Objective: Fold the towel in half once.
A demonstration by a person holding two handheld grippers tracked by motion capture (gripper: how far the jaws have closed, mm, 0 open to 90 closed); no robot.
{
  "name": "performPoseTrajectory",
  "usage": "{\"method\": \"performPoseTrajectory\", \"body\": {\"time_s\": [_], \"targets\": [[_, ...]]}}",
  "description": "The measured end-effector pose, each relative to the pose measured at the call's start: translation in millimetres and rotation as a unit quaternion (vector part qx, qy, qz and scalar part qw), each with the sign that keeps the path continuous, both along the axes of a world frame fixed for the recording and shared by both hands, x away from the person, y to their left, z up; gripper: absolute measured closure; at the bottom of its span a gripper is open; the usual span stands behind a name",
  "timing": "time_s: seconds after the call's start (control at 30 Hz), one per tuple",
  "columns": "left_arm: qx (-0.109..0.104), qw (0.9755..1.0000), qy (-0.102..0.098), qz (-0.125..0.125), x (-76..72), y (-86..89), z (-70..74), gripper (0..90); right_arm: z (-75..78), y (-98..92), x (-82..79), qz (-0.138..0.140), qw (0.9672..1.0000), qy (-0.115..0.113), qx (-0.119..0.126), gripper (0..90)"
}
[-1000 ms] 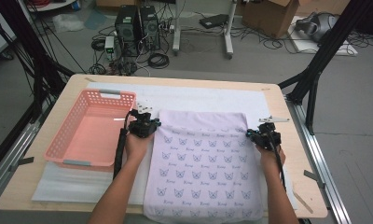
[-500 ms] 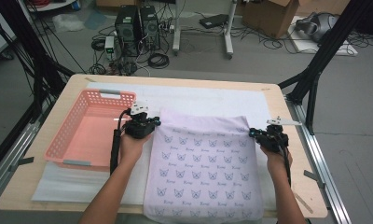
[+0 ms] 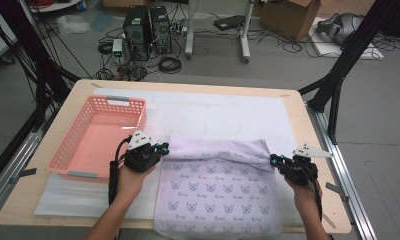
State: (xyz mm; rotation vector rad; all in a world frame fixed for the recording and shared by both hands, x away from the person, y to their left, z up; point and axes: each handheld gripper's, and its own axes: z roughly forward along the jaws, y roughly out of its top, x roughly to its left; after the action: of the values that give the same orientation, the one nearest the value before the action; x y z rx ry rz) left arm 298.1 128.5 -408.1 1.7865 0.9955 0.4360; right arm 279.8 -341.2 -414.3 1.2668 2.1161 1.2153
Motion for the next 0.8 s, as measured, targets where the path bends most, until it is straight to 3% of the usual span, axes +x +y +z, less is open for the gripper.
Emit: {"method": "performPoseTrajectory", "body": {"time_s": [0.23,0.37,0.57,0.6,0.7,0.8], "targets": [[0.007,0.9998,0.010,-0.015,-20.2,7.0,-13.8,88.1,-12.5,-8.0,-21.9,0.008,0.9998,0.017,-0.007,85.6],[0.009,0.9996,0.020,-0.018,-21.8,5.8,-20.1,88.1,-17.8,-6.8,-25.6,0.011,0.9994,0.026,-0.021,85.6],[0.009,0.9994,0.026,-0.023,-21.6,3.0,-23.0,87.1,-19.9,-8.8,-26.0,0.007,0.9993,0.032,-0.017,83.8],[0.005,0.9993,0.027,-0.026,-20.5,3.3,-23.1,85.3,-20.1,-8.8,-25.8,0.007,0.9993,0.031,-0.017,81.1],[-0.012,0.9988,0.039,-0.025,-15.0,1.9,-23.4,61.9,-18.9,-9.8,-24.6,-0.008,0.9995,0.027,-0.012,64.9],[-0.020,0.9989,0.038,-0.017,-8.3,-2.1,-21.3,51.6,-13.1,-11.5,-20.9,-0.029,0.9994,0.016,0.006,56.6]]}}
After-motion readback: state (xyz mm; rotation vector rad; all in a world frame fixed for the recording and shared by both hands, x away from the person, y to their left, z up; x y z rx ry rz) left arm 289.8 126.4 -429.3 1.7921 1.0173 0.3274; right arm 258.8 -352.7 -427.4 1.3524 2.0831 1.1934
